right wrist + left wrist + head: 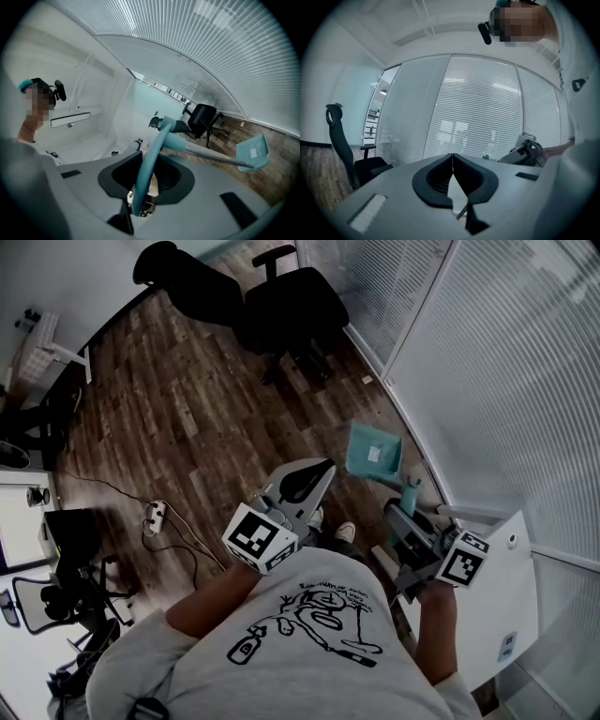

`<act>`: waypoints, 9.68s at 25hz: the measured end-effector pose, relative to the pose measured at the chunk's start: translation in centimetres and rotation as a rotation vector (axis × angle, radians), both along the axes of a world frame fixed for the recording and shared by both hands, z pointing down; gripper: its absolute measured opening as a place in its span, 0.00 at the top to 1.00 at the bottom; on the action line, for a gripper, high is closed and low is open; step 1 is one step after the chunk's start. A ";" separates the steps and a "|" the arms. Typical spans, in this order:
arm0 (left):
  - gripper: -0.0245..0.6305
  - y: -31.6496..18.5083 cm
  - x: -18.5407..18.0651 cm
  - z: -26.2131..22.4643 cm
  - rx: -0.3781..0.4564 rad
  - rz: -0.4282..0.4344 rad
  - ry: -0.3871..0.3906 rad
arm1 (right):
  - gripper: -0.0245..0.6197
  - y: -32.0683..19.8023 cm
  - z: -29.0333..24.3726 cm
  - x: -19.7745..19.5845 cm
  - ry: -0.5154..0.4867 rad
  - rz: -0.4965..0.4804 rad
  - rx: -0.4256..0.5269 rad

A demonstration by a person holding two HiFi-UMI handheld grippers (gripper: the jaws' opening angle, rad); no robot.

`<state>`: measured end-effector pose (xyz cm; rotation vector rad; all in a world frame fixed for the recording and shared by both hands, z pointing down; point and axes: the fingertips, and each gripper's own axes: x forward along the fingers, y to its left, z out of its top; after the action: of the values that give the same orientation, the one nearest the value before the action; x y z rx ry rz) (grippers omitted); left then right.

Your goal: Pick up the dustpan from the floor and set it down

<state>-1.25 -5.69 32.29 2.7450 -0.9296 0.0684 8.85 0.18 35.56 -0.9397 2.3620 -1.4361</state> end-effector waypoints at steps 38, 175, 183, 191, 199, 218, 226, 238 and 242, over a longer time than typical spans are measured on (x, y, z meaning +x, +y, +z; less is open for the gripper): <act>0.96 -0.1 0.0 2.1 -0.049 -0.020 -0.023 | 0.85 -3.5 15.2 1.8 -0.063 -0.012 -0.052; 0.96 1.5 -0.5 7.2 -0.169 -0.035 -0.099 | 0.62 1.7 45.0 -0.9 0.135 -0.172 -0.596; 0.96 1.3 -0.5 7.4 -0.171 -0.031 -0.097 | 0.60 1.9 45.9 0.2 0.185 -0.148 -0.619; 0.96 0.7 -0.2 7.3 -0.167 -0.020 -0.083 | 0.60 1.5 45.8 2.6 0.260 -0.103 -0.611; 0.96 0.5 0.4 6.6 -0.150 0.000 -0.066 | 0.60 0.9 43.6 4.8 0.335 -0.079 -0.549; 0.96 -1.1 1.6 4.8 -0.095 0.018 -0.031 | 0.61 -0.3 30.9 6.5 0.731 -0.078 -0.158; 0.96 -1.8 2.5 3.9 -0.079 0.026 -0.014 | 0.70 -1.2 21.3 6.3 0.860 -0.008 0.078; 0.96 -1.1 4.0 2.8 -0.055 0.073 -0.013 | 0.82 -2.2 5.1 5.8 0.889 0.161 0.357; 0.96 -0.8 4.6 2.1 -0.030 0.085 -0.017 | 0.85 -2.1 0.5 5.1 0.888 0.201 0.430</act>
<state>3.31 -6.46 34.43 2.7590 -0.8096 0.1198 13.93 -1.90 36.11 -1.8654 2.8232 -0.3978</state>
